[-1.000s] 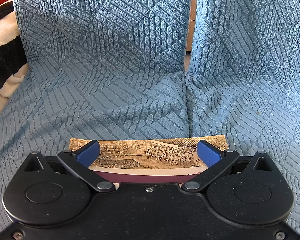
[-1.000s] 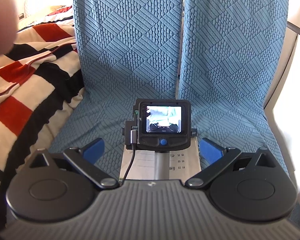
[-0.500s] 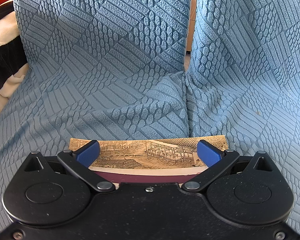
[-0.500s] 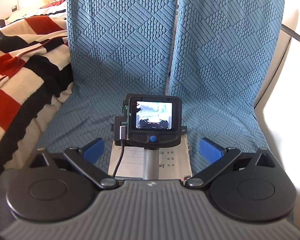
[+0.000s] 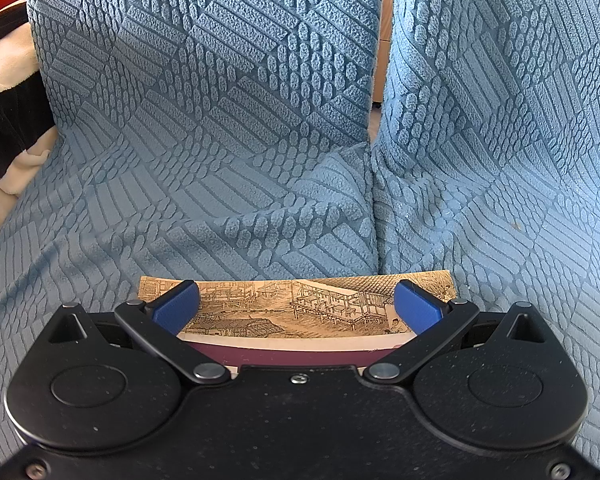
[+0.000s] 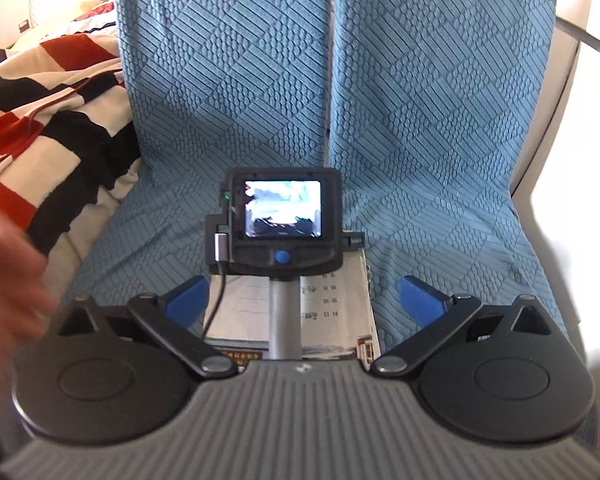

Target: Organize objects

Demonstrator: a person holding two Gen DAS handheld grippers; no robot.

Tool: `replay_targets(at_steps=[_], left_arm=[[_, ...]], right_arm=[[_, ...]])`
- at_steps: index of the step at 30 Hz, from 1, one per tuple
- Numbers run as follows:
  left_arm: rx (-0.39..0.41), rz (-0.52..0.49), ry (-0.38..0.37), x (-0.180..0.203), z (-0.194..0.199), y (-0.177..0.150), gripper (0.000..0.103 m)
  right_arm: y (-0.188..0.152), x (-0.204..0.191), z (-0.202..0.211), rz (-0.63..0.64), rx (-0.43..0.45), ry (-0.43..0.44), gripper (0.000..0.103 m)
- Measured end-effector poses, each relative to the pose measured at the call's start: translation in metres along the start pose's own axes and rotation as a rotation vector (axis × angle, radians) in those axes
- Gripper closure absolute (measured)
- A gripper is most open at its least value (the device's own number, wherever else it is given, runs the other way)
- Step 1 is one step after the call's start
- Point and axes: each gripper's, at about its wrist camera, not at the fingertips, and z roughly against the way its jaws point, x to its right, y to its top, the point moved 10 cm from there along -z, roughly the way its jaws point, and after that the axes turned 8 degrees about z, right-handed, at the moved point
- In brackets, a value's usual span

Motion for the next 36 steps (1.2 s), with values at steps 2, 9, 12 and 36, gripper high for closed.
replay_targets(at_steps=[2,9,12,36], left_arm=[[0.000,0.000,0.000,0.000,0.000,0.000,0.000],[0.000,0.000,-0.001,0.000,0.000,0.000,0.000],[0.000,0.000,-0.001,0.000,0.000,0.000,0.000],[-0.121,-0.041,-0.024,-0.003,0.000,0.001,0.000]], right_arm=[[-0.005,0.008,-0.001,-0.002,-0.008,-0.011,0.000],[-0.025,0.047,-0.003,-0.035,-0.033,-0.059,0.000],[-0.034,0.064,-0.006,-0.062,-0.048,-0.081,0.000],[-0.067,0.119,-0.018,-0.108,-0.079,-0.115,0.000]])
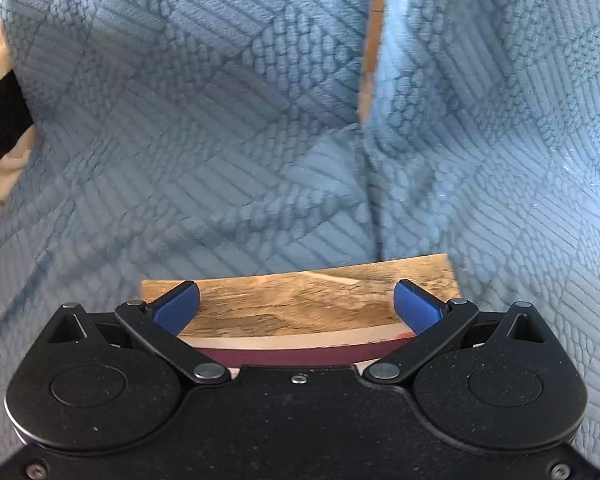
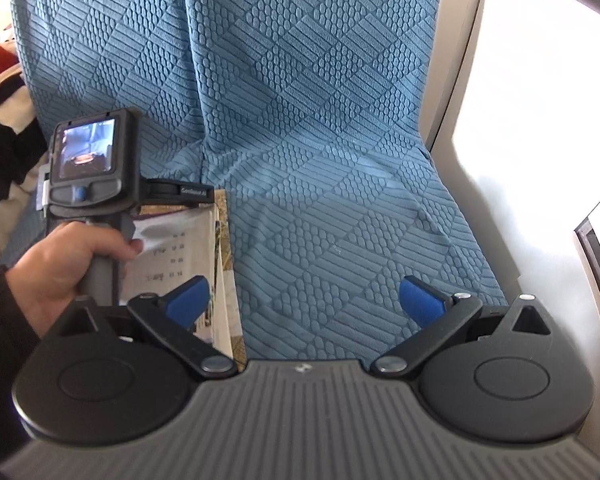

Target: Organize objects

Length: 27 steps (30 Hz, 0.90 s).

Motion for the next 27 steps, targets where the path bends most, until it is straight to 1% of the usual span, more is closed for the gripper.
replay_targets(at_steps=[2,3,6,8,14,16,21,24,27], left_arm=[[0.000,0.023,0.028,-0.008,0.003,-0.002,0.001],[0.009,0.020,0.027,-0.011,0.006,-0.001,0.003],[0.066,0.013,0.045,-0.021,0.022,0.006,0.004],[0.094,0.020,0.032,-0.029,0.039,0.013,0.004],[0.221,0.001,-0.008,-0.049,0.109,0.035,0.001],[0.245,0.006,-0.014,-0.056,0.131,0.043,0.001],[0.299,0.043,-0.061,-0.073,0.187,0.050,0.000],[0.329,0.054,-0.064,-0.084,0.220,0.050,0.000],[0.360,0.056,-0.072,-0.093,0.254,0.043,0.000]], right_arm=[[0.003,-0.001,-0.002,0.000,0.008,0.002,0.000],[0.005,-0.001,-0.002,0.000,0.013,0.003,0.000],[0.013,-0.002,-0.001,-0.001,0.027,0.010,0.000],[0.018,-0.003,0.001,0.002,0.043,0.012,0.000],[0.031,-0.008,0.014,0.009,0.088,0.040,0.000],[0.035,-0.009,0.019,0.011,0.104,0.051,0.000],[0.042,-0.012,0.035,0.006,0.142,0.075,0.000],[0.045,-0.015,0.048,0.006,0.165,0.095,0.000],[0.048,-0.018,0.062,0.012,0.191,0.103,0.000]])
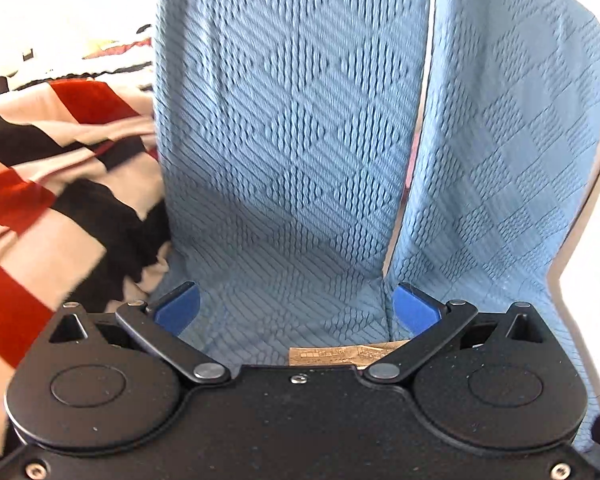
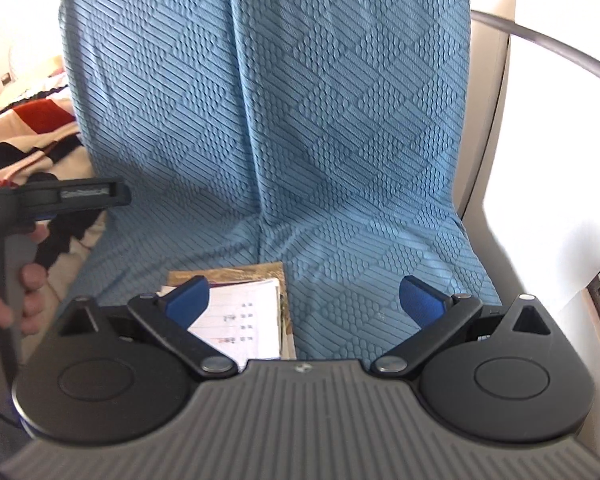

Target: Organize objects

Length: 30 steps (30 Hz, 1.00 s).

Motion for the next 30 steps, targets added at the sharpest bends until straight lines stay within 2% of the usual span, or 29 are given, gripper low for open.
replay_targets(at_steps=[6,13,20,30], left_arm=[[0.031,-0.004,-0.023,-0.012,0.062,-0.001,0.000],[0.039,0.000,-0.029,-0.029,0.112,-0.018,0.000],[-0.008,0.054,-0.034,-0.047,0.129,-0.043,0.000],[-0.064,0.054,-0.008,-0.050,0.136,-0.088,0.000]], right_arm=[[-0.001,-0.011,0.026,0.008,0.032,0.037,0.000],[-0.016,-0.027,0.046,0.018,0.008,0.083,0.000],[-0.033,-0.030,0.050,0.023,-0.021,0.086,0.000],[-0.055,-0.031,0.046,0.047,-0.070,0.071,0.000]])
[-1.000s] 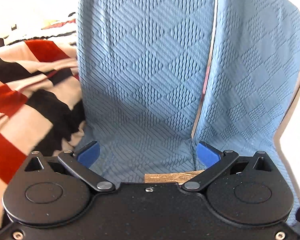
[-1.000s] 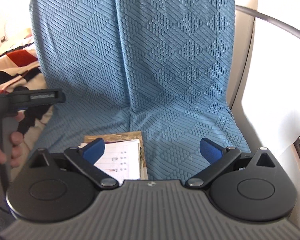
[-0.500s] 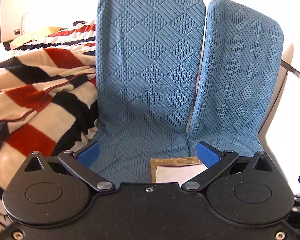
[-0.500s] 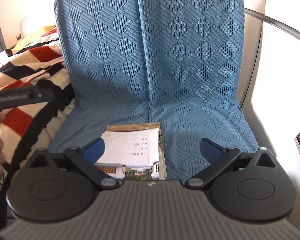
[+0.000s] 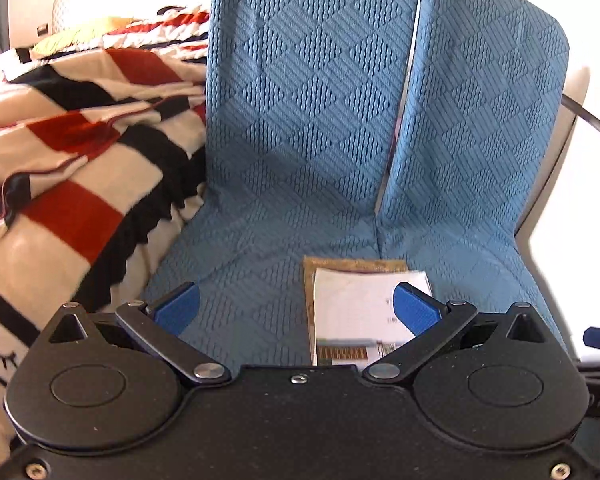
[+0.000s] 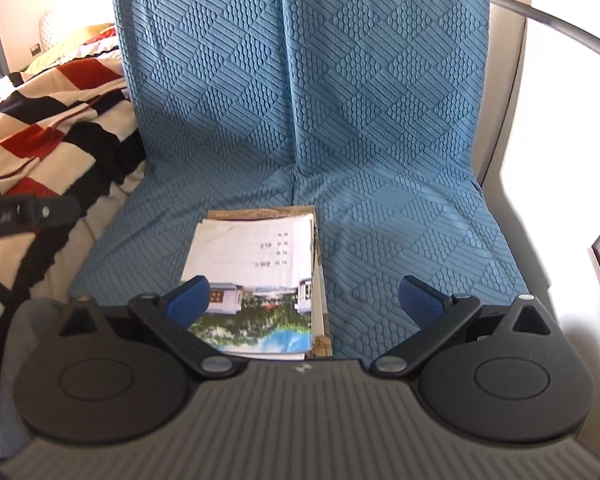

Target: Organize objects

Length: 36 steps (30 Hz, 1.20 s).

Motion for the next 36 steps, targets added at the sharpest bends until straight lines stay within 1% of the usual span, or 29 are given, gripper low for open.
replay_targets(at_steps=[4,9,14,18,23,32,36], left_arm=[[-0.040,0.012,0.011,-0.003,-0.001,-0.018,0.000],[-0.049,0.003,0.025,-0.005,-0.001,-0.028,0.000],[-0.060,0.012,0.034,-0.009,-0.002,-0.029,0.000],[-0.075,0.009,0.031,-0.007,-0.004,-0.032,0.000],[-0.085,0.007,0.025,-0.007,-0.005,-0.034,0.000],[-0.085,0.006,0.020,-0.006,-0.004,-0.033,0.000],[-0.085,0.009,0.011,-0.005,-0.003,-0.033,0.000]], right_arm=[[-0.007,0.003,-0.004,0.016,-0.020,-0.021,0.000],[-0.013,0.005,-0.008,0.002,-0.042,-0.011,0.000],[-0.015,0.005,-0.008,0.025,-0.038,-0.049,0.000],[-0.016,0.005,-0.010,0.017,-0.051,-0.030,0.000],[-0.018,0.003,-0.012,0.020,-0.063,-0.031,0.000],[-0.017,0.002,-0.012,0.015,-0.066,-0.018,0.000],[-0.019,0.002,-0.010,0.002,-0.049,-0.019,0.000]])
